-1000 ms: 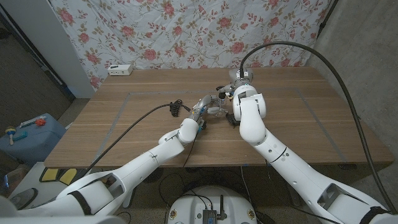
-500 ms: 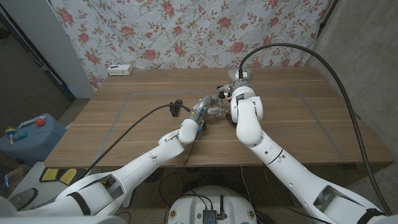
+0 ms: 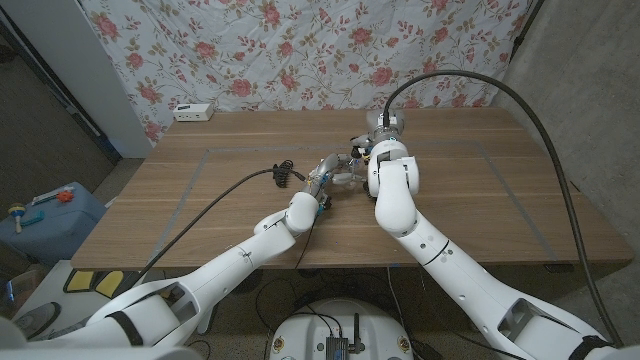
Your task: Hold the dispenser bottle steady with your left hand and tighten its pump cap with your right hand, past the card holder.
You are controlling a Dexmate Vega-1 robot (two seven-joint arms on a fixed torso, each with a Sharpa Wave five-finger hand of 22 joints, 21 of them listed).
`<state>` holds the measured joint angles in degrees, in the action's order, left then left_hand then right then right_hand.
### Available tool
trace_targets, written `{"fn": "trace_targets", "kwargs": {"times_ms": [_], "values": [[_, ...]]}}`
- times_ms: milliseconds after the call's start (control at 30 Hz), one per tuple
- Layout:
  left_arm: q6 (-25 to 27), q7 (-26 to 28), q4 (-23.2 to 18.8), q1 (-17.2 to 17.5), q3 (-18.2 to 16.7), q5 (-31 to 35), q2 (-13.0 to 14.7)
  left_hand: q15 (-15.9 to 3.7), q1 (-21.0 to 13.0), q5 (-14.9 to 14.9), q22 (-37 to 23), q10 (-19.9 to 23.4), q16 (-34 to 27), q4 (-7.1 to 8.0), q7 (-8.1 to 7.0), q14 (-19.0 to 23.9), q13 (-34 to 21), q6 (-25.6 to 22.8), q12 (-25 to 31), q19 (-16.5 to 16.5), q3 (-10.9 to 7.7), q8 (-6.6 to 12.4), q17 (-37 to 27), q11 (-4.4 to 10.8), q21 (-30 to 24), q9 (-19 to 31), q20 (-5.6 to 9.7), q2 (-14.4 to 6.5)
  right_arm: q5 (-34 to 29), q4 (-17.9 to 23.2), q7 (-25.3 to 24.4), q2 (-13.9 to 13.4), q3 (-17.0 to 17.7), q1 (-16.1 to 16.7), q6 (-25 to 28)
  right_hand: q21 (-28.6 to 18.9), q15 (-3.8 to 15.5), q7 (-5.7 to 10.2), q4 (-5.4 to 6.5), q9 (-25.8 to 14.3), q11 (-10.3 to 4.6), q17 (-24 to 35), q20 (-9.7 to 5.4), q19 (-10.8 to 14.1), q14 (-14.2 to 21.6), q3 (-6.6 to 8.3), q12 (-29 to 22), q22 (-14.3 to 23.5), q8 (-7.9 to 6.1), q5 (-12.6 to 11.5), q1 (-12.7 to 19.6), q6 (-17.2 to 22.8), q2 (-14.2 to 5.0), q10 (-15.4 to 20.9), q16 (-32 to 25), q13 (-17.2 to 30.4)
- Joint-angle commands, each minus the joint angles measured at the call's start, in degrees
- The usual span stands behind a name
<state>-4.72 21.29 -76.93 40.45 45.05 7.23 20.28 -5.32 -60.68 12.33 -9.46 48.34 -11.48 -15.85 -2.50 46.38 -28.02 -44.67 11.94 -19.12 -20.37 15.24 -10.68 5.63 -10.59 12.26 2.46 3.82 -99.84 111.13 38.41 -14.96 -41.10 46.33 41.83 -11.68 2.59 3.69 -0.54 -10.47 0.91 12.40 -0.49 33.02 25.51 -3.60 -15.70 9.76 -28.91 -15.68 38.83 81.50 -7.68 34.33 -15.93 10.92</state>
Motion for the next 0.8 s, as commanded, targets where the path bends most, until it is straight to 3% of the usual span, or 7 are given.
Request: {"fn": "trace_targets", "kwargs": {"times_ms": [33, 367, 433, 467, 800], "values": [[-0.15, 0.01, -0.23, 0.30, -0.21, -0.06, 0.25, -2.61, 10.89, 0.10, -0.19, 0.52, -0.04, 7.92, -1.07, 0.59, -0.25, -9.52, 0.37, 0.09, -8.55, 0.35, -0.06, 0.18, -0.22, 0.06, 1.91, -11.53, -0.50, -0.74, -0.08, 1.43, -0.23, 0.02, 1.74, -0.07, 2.22, 0.04, -0.13, -0.11, -0.52, 0.02, -0.18, 0.78, 0.79, 0.78, 0.26, 0.14, -0.97, 0.10, 1.00, 0.22, -1.63, 0.94, -0.25, 0.14], [-0.47, -0.39, 0.16, -0.01, -0.08, -0.06, 0.12, -2.50, 10.89, 0.12, -0.19, 0.57, -0.02, 7.77, -0.73, 0.51, -0.29, -9.63, 0.39, 0.10, -8.71, 0.43, -0.06, 0.03, -0.22, 0.07, 1.88, -11.59, 0.73, -0.39, -1.35, 2.65, -0.20, 0.86, 3.02, 0.01, 2.94, -0.09, -1.32, -0.19, -0.52, -0.31, -0.55, 1.22, 2.13, 3.08, 0.39, 0.15, -3.05, 0.66, 3.60, 0.52, -2.99, 2.81, 0.03, 0.02], [-0.45, -0.39, 0.16, -0.02, -0.08, -0.05, 0.11, -2.42, 10.93, 0.11, -0.19, 0.60, -0.04, 7.80, -0.81, 0.48, -0.30, -9.61, 0.40, 0.10, -8.72, 0.43, -0.09, 0.10, -0.22, 0.07, 1.90, -11.65, 1.09, -0.40, -1.62, 2.80, -0.27, 0.91, 3.15, 0.06, 2.95, -0.16, -1.50, -0.20, -1.06, -0.35, -0.53, 1.21, 2.40, 3.45, 0.47, 0.15, -3.48, 0.87, 3.95, 0.54, -3.00, 3.02, 0.07, 0.00], [-0.43, -0.42, 0.15, -0.02, -0.09, -0.06, 0.11, -2.43, 10.92, 0.11, -0.19, 0.58, -0.06, 7.78, -0.84, 0.52, -0.30, -9.61, 0.39, 0.12, -8.71, 0.43, -0.10, 0.11, -0.21, 0.07, 1.89, -11.64, 1.56, -0.29, -1.94, 2.77, -0.25, 0.97, 3.10, 0.06, 2.99, -0.23, -1.71, -0.22, -0.39, -0.32, -0.59, 1.30, 2.54, 3.83, 0.50, 0.15, -3.92, 1.11, 4.33, 0.55, -2.98, 3.38, 0.10, -0.02], [-0.30, -0.21, 0.22, 0.00, -0.12, -0.04, -0.03, -2.34, 10.93, 0.10, -0.19, 0.62, -0.13, 7.61, -0.63, 0.56, -0.35, -9.75, 0.41, 0.11, -8.78, 0.51, -0.13, 0.07, -0.22, 0.07, 1.90, -11.60, 3.93, -0.19, -5.16, 2.73, -0.86, 1.22, 4.00, -0.02, 3.44, -0.56, -2.21, -0.23, -0.80, -0.25, -0.81, 1.73, 3.74, 4.64, 0.61, 0.17, -5.09, 1.80, 5.07, 0.58, -2.78, 4.26, -0.14, -0.07]]}}
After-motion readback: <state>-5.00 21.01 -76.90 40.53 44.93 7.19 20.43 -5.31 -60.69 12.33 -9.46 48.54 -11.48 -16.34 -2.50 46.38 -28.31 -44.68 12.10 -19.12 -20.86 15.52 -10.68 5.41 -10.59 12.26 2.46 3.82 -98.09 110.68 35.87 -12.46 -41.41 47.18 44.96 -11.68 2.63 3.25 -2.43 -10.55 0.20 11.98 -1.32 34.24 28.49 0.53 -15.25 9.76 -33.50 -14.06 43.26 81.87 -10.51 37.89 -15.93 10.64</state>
